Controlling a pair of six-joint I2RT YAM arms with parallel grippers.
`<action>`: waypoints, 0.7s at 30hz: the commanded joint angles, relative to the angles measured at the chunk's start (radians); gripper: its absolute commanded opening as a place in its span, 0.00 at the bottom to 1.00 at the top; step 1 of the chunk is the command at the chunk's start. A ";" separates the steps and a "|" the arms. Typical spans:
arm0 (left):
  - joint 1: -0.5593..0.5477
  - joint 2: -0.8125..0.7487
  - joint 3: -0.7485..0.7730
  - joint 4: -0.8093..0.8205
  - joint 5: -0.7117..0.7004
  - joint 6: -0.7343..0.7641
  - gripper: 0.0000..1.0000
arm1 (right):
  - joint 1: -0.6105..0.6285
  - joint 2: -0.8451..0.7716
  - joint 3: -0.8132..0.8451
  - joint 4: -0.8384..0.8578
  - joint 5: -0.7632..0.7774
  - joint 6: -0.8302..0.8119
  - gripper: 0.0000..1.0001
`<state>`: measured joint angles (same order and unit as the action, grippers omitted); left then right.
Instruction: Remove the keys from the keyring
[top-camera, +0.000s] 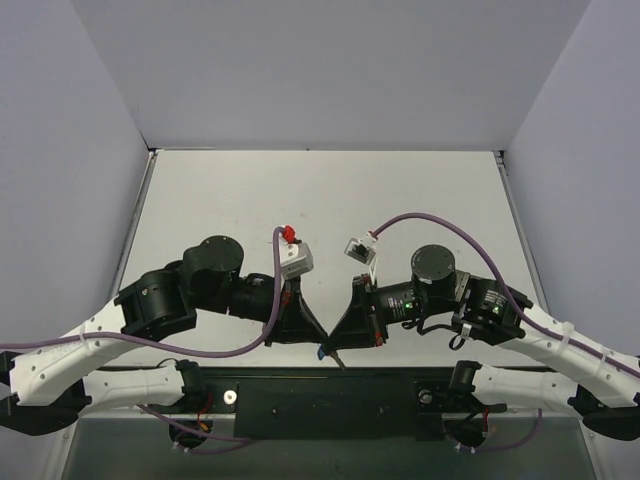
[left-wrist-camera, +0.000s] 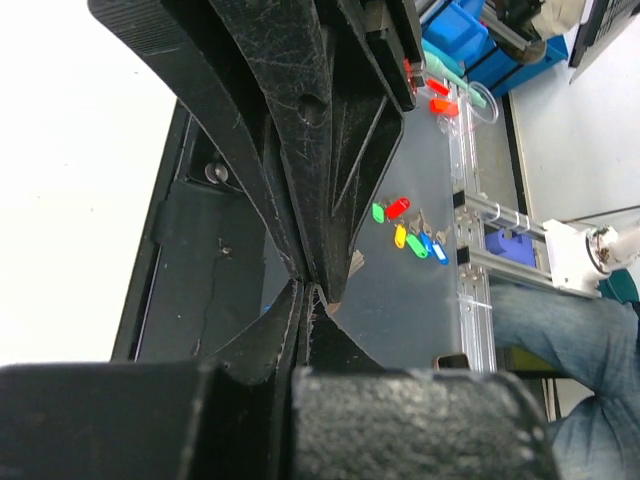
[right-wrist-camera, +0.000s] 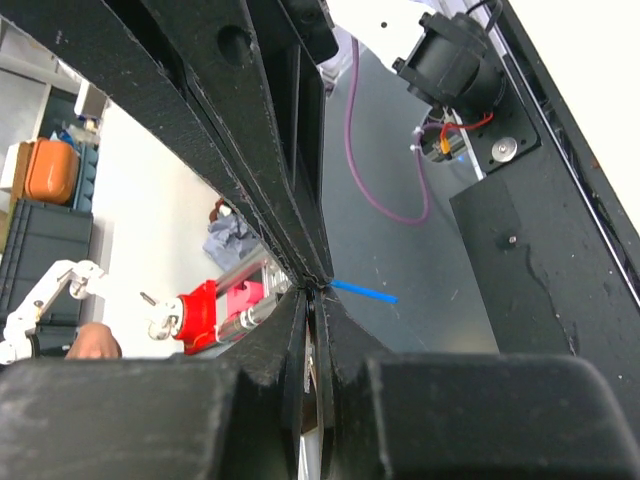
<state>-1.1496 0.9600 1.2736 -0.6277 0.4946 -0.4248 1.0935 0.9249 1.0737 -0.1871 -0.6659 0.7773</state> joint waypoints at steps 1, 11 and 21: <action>-0.015 0.045 0.044 -0.015 0.130 0.029 0.00 | -0.017 0.043 0.061 0.083 0.048 -0.036 0.00; -0.012 0.051 0.070 -0.040 -0.075 0.003 0.32 | -0.017 0.012 0.008 0.124 0.068 -0.033 0.00; -0.009 -0.067 0.041 0.061 -0.310 -0.066 0.52 | -0.017 -0.037 -0.031 0.158 0.107 -0.019 0.00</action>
<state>-1.1511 0.9371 1.3140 -0.7105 0.2840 -0.4343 1.0851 0.9058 1.0573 -0.1406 -0.6167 0.7544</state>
